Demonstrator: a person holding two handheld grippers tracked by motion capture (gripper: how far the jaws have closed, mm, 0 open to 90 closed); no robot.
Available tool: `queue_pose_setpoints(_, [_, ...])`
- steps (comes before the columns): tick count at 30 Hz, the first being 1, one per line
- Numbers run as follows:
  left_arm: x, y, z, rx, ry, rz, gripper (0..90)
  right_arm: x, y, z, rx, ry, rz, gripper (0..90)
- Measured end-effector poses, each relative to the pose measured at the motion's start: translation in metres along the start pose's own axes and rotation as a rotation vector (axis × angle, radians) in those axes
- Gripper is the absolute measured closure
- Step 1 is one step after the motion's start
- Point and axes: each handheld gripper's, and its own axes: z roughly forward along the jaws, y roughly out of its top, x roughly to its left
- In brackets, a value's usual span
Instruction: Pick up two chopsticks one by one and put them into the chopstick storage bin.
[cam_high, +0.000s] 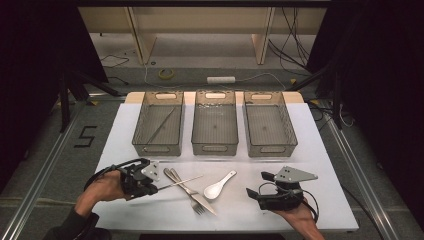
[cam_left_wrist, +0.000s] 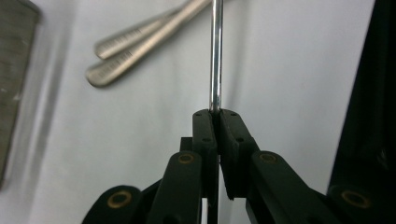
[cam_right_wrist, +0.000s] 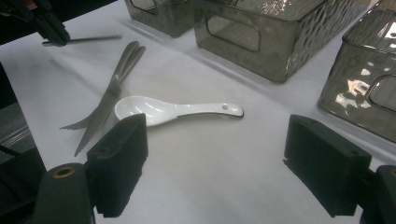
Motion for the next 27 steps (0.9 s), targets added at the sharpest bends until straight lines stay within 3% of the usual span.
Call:
queue_pose_setpoints(3, [0.007, 0.004, -0.003, -0.061, 0.040, -0.083, 84.9, 0.000, 0.000, 0.000, -0.002, 0.000, 0.000, 22.5])
queue_pose_setpoints(11, [0.024, 0.010, -0.013, -0.167, 0.111, -0.228, 85.0, 0.000, 0.000, 0.000, -0.006, 0.000, -0.004, 22.5])
queue_pose_setpoints(16, [0.035, 0.016, -0.020, -0.194, 0.147, -0.284, 84.9, 0.000, 0.000, 0.000, -0.008, -0.003, -0.004, 22.5])
queue_pose_setpoints(27, [0.059, 0.031, -0.038, -0.287, 0.229, -0.361, 85.0, 0.000, 0.000, -0.001, -0.007, -0.002, -0.005, 22.5])
